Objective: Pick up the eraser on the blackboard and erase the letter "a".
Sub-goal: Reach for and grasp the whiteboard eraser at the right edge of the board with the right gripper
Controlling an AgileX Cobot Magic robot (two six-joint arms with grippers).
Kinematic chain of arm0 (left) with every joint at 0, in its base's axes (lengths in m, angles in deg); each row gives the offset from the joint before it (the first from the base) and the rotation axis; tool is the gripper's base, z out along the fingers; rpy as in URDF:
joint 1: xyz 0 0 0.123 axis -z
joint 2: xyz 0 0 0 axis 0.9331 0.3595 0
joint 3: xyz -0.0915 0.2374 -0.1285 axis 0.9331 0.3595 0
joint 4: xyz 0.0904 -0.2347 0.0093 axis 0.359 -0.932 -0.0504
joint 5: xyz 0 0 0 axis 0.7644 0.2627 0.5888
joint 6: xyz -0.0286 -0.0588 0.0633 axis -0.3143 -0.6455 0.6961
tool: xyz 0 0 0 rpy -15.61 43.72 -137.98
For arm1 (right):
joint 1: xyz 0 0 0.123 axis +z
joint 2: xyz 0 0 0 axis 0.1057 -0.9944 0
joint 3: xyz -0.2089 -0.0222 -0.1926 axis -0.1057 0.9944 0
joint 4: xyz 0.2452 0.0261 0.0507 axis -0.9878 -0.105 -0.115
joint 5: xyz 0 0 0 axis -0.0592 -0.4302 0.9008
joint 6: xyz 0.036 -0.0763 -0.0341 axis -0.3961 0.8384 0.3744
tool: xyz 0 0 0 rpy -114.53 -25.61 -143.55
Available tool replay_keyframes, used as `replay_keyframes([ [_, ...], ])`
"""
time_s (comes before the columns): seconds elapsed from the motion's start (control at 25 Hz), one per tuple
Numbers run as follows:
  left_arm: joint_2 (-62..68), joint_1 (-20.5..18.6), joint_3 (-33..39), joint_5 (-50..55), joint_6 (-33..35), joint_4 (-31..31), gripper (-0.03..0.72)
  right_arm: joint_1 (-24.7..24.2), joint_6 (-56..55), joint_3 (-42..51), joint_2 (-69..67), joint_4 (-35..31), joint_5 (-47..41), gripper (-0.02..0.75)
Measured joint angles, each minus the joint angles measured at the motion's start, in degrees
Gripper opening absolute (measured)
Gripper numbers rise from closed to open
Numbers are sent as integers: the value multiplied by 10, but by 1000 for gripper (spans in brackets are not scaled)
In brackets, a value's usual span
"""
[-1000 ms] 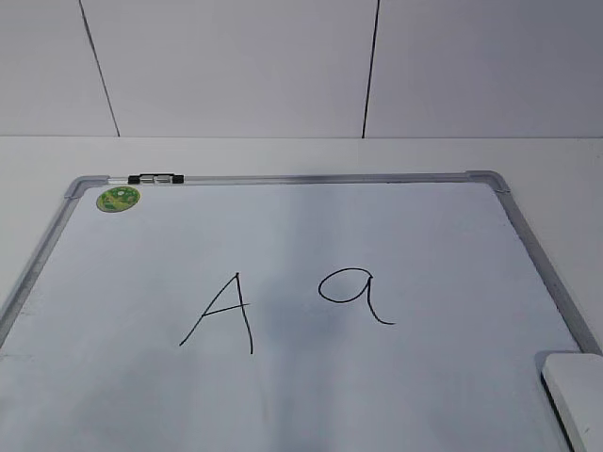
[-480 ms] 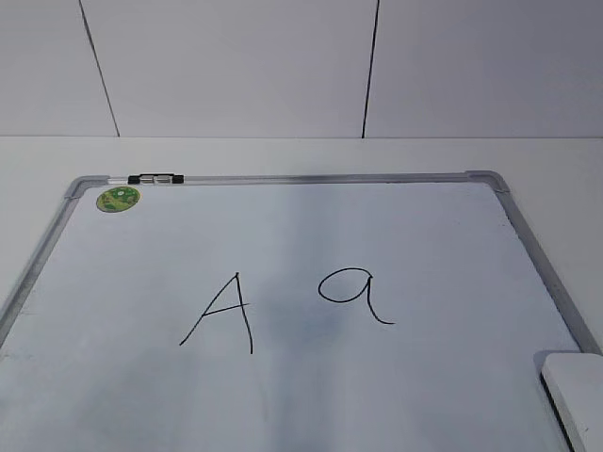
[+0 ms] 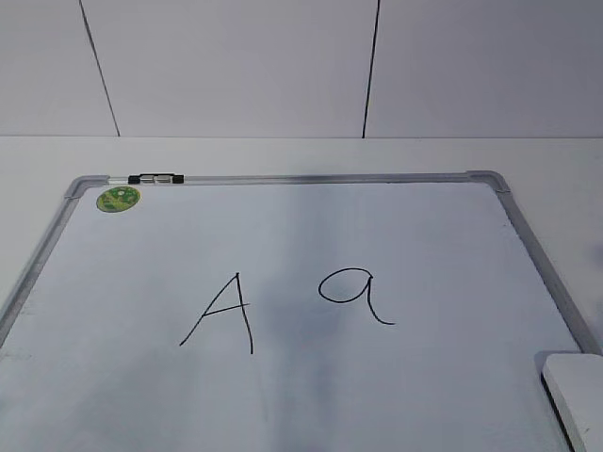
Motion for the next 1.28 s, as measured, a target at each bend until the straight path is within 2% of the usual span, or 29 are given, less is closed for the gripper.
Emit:
replay_keyframes([
  [0.12, 0, 0, 0, 0, 0, 0, 235, 0, 0, -1, -3, -21, 23, 587],
  [0.56, 0, 0, 0, 0, 0, 0, 235, 0, 20, -2, -56, -86, 19, 587],
  [1.28, 0, 0, 0, 0, 0, 0, 235, 0, 32, -2, -215, -106, -4, 588],
])
